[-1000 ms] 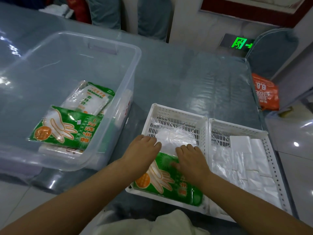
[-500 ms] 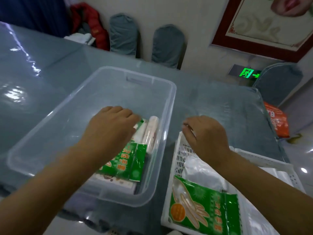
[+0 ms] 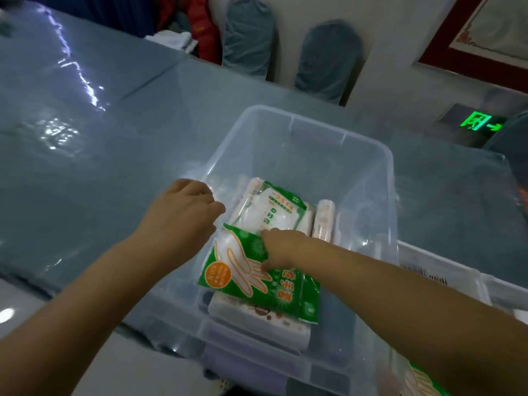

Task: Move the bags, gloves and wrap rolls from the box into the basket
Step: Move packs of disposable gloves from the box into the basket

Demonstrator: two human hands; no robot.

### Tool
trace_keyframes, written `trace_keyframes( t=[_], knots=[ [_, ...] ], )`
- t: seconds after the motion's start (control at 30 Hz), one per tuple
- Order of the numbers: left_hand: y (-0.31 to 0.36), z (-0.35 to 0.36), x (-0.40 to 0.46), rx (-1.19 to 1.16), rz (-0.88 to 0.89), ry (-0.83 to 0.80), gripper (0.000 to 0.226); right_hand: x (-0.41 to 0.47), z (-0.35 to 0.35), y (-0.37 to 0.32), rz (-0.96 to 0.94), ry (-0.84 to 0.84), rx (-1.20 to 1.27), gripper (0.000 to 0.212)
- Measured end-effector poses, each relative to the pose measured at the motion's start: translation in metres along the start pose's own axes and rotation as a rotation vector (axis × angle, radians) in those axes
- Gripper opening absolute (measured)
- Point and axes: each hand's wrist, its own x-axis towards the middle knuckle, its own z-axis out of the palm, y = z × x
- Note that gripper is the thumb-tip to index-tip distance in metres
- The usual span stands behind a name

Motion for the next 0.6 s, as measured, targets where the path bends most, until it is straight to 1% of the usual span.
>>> trace_keyframes(
  t=[0.07,0.13,0.17,0.23,0.3,0.37,0.47,0.53,0.6],
  knots=[
    [-0.001,0.003,0.0,-0.018,0.012,-0.005,0.035,0.002,0.009,0.001,0.025,0.02,-0.015,0.075],
    [-0.001,0.007,0.0,-0.004,0.015,-0.007,0.032,0.003,0.013,0.005,0.049,0.047,-0.052,0.076],
    [-0.001,0.008,0.0,0.007,0.016,-0.006,0.032,0.003,0.012,0.006,0.051,0.034,-0.039,0.071],
    [-0.002,0.01,-0.001,0.005,0.009,-0.002,0.033,0.002,0.006,0.009,0.031,-0.014,0.048,0.051],
    [-0.003,0.01,0.0,-0.016,0.002,0.0,0.036,-0.001,-0.005,0.013,-0.002,0.005,0.145,0.032],
    [-0.001,0.008,0.002,-0.034,-0.01,-0.009,0.039,-0.009,-0.018,0.015,-0.04,0.095,0.233,0.024],
    [0.007,0.0,0.011,-0.038,-0.01,-0.001,0.05,-0.032,-0.039,0.018,-0.082,0.293,0.286,0.025],
    [0.016,-0.012,0.02,-0.064,-0.017,0.059,0.06,-0.054,-0.054,0.024,-0.086,0.461,0.271,0.025],
    [0.03,-0.027,0.033,-0.06,-0.014,0.139,0.062,-0.081,-0.07,0.033,-0.097,0.652,0.247,0.028]
  ],
)
